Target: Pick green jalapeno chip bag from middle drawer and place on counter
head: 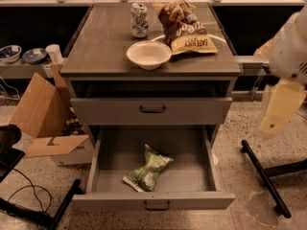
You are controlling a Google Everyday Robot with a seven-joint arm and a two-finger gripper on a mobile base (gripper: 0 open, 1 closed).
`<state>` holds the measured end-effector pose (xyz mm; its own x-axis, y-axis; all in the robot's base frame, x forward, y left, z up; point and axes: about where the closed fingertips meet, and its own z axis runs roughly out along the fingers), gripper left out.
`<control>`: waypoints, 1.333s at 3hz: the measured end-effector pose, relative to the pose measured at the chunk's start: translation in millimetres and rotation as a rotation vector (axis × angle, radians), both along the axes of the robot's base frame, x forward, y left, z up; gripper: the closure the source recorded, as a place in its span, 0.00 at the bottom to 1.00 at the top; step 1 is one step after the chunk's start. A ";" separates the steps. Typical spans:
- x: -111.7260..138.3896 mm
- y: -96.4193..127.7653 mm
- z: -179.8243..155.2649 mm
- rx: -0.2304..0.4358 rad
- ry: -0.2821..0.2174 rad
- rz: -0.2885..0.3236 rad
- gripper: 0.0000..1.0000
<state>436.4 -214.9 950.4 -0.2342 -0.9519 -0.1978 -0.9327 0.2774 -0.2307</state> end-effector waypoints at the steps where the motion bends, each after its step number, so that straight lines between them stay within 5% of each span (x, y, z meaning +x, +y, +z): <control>1: 6.2 7.6 -63.0 -0.092 -0.004 0.013 0.00; 3: 32.8 -12.4 -193.4 -0.335 -0.037 0.016 0.00; 4: 39.8 -30.5 -198.1 -0.415 -0.068 0.010 0.00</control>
Offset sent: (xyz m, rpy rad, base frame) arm 0.0320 -0.0277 -0.2359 -0.4456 -0.0308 0.0103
